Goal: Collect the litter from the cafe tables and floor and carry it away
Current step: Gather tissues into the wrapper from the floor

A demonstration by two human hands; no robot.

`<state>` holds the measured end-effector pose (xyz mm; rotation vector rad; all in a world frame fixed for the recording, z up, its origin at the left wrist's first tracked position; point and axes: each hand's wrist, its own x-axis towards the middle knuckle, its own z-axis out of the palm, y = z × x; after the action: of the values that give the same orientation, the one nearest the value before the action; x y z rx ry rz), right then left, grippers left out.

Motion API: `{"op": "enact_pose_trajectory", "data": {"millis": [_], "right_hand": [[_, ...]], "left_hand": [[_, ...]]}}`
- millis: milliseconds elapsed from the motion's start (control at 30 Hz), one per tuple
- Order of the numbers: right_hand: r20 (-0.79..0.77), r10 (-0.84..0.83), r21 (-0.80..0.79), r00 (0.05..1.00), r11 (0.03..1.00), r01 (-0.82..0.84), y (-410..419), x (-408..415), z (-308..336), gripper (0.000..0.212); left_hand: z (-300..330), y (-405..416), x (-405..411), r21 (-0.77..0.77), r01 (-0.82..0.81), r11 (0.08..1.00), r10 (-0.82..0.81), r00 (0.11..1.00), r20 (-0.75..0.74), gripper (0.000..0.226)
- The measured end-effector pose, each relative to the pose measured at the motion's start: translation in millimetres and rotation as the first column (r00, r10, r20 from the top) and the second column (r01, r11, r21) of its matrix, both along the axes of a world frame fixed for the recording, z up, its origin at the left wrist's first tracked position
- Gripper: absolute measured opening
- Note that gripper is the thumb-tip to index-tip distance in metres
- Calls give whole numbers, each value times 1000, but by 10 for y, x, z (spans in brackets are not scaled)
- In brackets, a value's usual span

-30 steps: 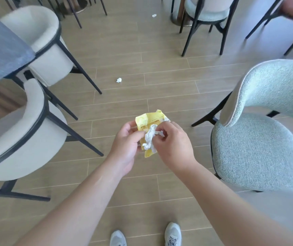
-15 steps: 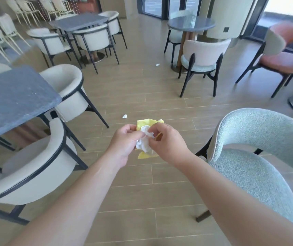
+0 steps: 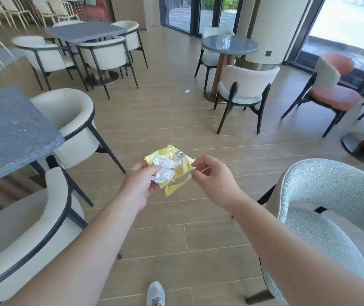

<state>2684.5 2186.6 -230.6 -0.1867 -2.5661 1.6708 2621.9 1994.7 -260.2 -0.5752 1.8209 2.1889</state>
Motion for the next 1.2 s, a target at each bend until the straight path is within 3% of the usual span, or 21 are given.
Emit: {"op": "enact_pose_trajectory", "data": {"millis": [400,900,1200], "right_hand": [[70,-103,-18,992,994,104,-628,-1349,127,4],[110,-25,-65,994,997,32,-937,-2586,-77,5],[174,63,-123,983,991,-42,-829,-3861,-424,5]], "left_hand": [[189,-923,-1547,79,-41,996,41,999,-7,18],[148,-1424,-2505,51,-225,973,228,971,-72,14],[-47,-1316,-3568,18,-305,952,306,951,-34,17]]}}
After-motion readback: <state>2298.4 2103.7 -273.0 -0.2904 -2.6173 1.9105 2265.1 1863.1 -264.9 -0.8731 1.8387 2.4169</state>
